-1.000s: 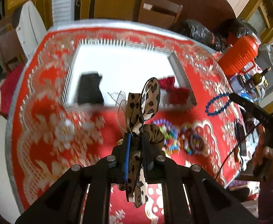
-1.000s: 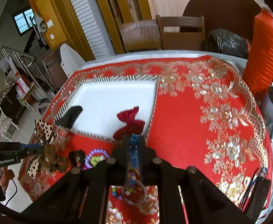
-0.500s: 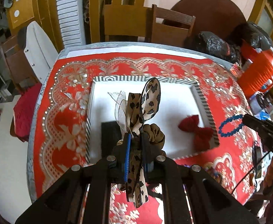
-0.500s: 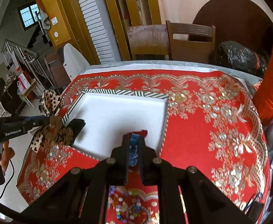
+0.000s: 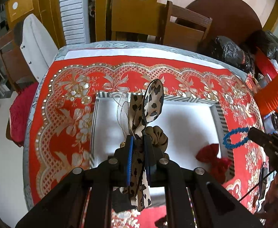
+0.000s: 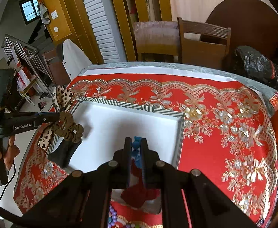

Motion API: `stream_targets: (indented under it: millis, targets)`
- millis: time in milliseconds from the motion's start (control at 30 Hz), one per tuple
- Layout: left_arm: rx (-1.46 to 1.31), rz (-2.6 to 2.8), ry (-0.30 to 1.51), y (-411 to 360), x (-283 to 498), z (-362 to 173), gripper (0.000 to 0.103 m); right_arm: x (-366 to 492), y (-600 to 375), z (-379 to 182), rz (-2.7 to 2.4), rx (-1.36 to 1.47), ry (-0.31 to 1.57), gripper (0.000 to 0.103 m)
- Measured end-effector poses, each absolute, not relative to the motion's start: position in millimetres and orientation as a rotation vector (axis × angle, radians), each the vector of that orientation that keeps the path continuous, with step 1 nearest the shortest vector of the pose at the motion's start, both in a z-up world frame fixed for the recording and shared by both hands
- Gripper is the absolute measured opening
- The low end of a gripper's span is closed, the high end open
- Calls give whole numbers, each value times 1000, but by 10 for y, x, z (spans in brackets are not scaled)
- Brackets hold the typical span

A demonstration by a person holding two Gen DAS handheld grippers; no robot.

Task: Organize jewelry
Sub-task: 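Carry the leopard bow and blue bracelet into the tray with both tools, release, then withdraw both open tools from the tray back toward the remaining jewelry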

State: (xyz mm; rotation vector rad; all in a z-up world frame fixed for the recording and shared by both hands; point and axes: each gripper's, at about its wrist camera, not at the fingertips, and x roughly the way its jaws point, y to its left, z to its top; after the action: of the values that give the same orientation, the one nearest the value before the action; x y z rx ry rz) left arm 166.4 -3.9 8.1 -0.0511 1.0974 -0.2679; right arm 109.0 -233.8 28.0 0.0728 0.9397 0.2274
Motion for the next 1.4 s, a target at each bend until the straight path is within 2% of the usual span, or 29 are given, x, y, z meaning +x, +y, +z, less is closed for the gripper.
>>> stream_targets:
  millis: [367, 700, 733, 800, 867, 1100, 1400]
  targets:
    - [-84, -174, 1163, 116, 2118, -320, 1, 1648, -2277, -247, 242, 69, 1046, 9]
    - [-69, -106, 1210, 156, 2215, -651, 1, 1970, -2568, -788, 103, 18, 1152, 9]
    - [-76, -109, 1211, 153, 2214, -659, 1, 1964, -2560, -806, 109, 18, 1159, 10]
    - [-77, -106, 1211, 142, 2214, -668, 7, 1935, -2525, -797, 123, 12, 1162, 23]
    - [-71, -104, 1213, 134, 2208, -664, 17, 1876, -2491, -744, 133, -4, 1143, 33]
    - [-36, -88, 1162, 118, 2051, -445, 19, 1581, -2474, -395, 175, 92, 1062, 35]
    - [30, -110, 1077, -42, 1508, -29, 19, 928, -2429, 114, 205, 157, 954, 47]
